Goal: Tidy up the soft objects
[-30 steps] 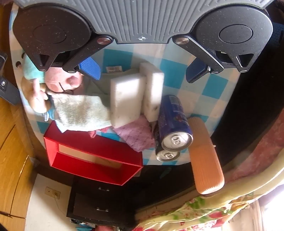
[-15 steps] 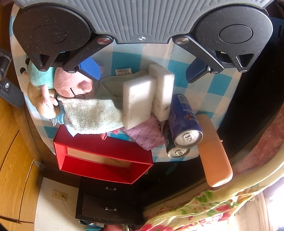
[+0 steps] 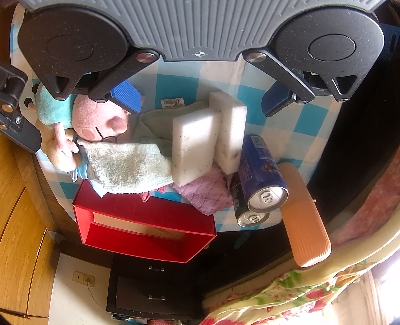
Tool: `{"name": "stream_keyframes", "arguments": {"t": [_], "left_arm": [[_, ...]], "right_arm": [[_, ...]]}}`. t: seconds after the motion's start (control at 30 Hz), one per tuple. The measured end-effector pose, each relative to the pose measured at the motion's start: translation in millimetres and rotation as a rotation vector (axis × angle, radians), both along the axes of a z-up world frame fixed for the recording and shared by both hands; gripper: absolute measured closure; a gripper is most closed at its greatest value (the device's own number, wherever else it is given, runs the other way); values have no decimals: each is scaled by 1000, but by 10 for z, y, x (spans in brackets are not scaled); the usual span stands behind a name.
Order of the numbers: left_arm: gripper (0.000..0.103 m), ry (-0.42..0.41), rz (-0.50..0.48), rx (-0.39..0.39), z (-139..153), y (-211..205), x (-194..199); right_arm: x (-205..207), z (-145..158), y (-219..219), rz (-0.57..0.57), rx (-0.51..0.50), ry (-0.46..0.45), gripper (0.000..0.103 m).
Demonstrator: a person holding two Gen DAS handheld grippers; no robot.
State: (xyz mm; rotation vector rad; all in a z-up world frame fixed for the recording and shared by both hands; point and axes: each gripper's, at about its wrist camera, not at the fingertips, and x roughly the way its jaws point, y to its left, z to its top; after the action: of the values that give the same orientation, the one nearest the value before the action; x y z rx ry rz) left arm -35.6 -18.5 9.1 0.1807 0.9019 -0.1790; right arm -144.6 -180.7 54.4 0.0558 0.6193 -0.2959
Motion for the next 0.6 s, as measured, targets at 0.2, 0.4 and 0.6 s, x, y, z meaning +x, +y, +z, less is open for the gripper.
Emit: {"name": "stream_keyframes", "arguments": {"t": [0.2, 0.4, 0.6], "left_arm": [[5, 0, -3, -1, 4, 1, -3], [5, -2, -8, -1, 9, -7, -12], [5, 18, -43, -22, 9, 77, -52]], "right_arm": [[20, -24, 9, 7, 6, 13, 18], [10, -18, 1, 4, 7, 12, 18], [-140, 6, -101, 7, 19, 41, 18]]}}
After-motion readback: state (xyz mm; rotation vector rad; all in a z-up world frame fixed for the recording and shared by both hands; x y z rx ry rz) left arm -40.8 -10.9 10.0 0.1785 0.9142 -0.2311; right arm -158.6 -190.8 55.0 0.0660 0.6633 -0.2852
